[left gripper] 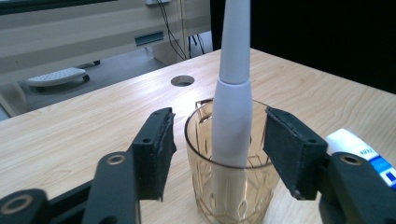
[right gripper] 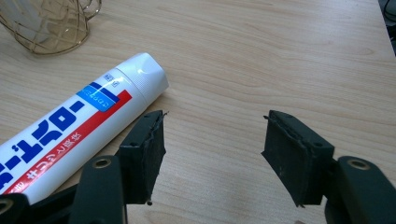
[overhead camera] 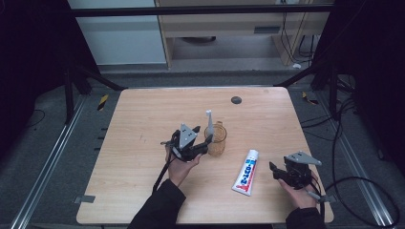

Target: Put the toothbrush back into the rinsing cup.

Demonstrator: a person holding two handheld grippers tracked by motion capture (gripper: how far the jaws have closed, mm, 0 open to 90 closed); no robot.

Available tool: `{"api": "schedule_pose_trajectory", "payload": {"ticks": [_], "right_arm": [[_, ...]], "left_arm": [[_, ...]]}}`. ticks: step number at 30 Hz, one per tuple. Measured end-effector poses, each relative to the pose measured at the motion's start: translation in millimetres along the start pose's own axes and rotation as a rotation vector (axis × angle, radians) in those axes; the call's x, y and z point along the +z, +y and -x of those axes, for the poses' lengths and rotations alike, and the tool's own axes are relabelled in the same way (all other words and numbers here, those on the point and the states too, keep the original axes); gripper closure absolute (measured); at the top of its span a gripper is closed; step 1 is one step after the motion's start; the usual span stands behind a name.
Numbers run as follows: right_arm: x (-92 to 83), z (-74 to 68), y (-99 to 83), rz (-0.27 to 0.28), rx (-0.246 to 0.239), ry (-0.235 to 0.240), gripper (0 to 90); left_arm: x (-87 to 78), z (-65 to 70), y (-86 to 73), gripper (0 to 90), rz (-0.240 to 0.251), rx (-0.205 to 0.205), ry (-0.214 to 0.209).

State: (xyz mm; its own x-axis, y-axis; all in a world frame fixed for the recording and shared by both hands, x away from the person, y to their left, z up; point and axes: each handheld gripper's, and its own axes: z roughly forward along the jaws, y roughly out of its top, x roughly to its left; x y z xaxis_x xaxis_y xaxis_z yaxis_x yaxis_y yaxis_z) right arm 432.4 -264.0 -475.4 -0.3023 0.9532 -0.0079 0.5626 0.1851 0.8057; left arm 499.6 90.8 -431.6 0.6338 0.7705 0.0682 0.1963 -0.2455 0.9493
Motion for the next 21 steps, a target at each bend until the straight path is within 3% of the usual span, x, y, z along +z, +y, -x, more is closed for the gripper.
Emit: {"api": "schedule_pose_trajectory", "payload": {"ticks": [6,11,21], "right_arm": [[-3.3,-2.6,1.7,0.019,0.005,0.004,38.0],[-6.0,-6.1,4.3,0.032,-0.001,0.01,37.9],[-8.1,-10.1,5.4,0.013,0.003,0.018,36.2]], "left_arm": [[-15.9,2.7,2.9,38.5,-0.049,0.058,0.004],[-29.5,-3.1,-0.1,37.2,-0.097,0.098,0.016],[-57.5,-28.1,-15.6,34.0,-0.155,0.053,0.014]]}}
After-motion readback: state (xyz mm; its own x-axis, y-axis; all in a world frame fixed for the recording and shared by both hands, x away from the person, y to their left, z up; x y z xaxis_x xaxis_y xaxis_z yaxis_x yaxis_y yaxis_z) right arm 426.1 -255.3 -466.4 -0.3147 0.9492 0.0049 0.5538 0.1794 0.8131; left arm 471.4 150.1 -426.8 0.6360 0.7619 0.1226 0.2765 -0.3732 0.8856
